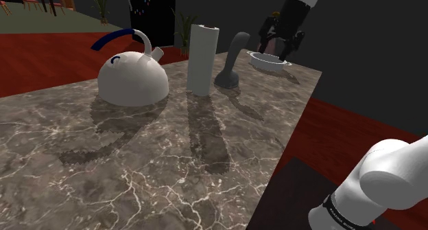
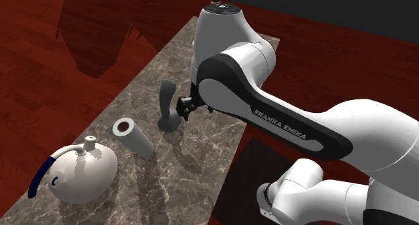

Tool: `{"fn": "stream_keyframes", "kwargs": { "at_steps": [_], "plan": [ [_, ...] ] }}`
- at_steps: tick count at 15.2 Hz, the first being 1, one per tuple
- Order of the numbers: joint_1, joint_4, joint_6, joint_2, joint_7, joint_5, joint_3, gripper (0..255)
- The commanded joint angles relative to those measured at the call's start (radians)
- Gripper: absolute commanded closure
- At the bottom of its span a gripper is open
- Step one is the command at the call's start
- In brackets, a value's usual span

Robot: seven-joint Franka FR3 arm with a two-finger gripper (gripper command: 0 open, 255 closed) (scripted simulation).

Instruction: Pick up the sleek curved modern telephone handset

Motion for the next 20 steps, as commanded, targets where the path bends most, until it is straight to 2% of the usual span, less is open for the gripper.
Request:
{"fn": "stream_keyframes", "kwargs": {
  "at_steps": [1, 12, 20],
  "plan": [
    [-0.010, 0.094, -0.012, 0.078, 0.067, 0.020, 0.004, 0],
    [-0.055, 0.662, -0.122, 0.503, 0.385, 0.108, -0.023, 0],
    [-0.052, 0.481, -0.005, 0.443, 0.352, 0.105, -0.020, 0]
  ]
}}
